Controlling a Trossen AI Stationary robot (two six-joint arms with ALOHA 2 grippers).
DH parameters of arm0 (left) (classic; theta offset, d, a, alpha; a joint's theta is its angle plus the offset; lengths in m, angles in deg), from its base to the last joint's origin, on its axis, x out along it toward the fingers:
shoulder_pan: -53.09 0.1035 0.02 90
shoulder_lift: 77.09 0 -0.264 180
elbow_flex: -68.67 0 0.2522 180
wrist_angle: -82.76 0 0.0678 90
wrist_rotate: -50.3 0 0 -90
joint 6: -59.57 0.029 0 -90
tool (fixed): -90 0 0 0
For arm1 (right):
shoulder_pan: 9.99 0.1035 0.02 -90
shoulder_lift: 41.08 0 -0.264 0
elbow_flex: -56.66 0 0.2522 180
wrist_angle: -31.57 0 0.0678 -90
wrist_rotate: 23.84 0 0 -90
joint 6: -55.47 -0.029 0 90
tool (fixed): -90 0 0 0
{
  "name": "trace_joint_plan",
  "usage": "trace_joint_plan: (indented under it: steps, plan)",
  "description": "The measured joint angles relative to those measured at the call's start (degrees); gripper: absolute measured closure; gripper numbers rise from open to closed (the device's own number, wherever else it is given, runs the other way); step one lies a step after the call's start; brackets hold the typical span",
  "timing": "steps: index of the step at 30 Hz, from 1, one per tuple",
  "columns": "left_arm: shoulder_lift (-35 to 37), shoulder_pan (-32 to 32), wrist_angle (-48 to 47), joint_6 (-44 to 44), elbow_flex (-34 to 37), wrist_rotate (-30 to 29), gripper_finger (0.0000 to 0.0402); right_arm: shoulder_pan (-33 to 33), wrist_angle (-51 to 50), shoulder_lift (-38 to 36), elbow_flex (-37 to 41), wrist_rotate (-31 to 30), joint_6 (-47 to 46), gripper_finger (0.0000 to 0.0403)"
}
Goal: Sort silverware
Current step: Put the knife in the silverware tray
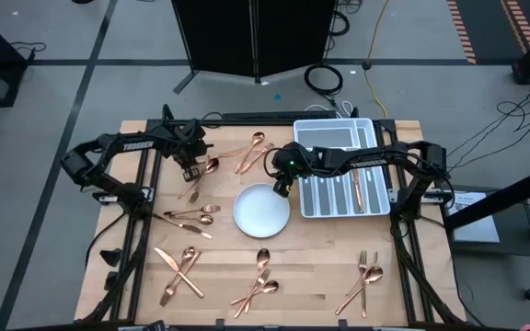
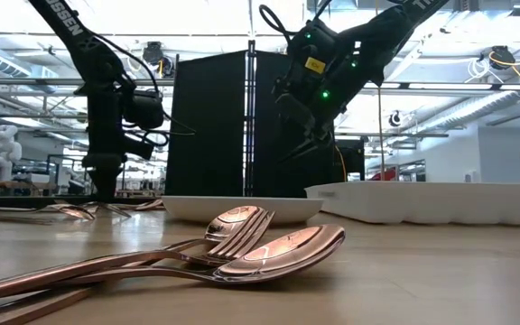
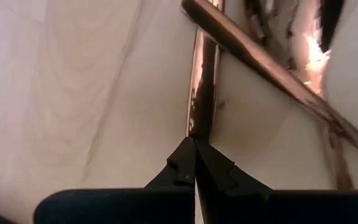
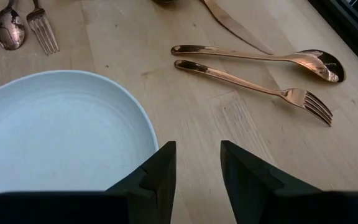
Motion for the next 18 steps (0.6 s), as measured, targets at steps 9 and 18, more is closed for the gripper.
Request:
trace_joint_plan:
  steps: [9, 18]
  plan:
    - [0.0, 0.0, 0.0, 0.0, 0.0, -0.5, 0.0402, 0.0, 0.0, 0.0, 0.0, 0.0, 0.0, 0.0287]
    - [0.0, 0.0, 1.5, 0.3, 0.5, -0.8, 0.0402, 0.0, 0.7, 0.0, 0.0, 0.0, -0.5, 0.0287]
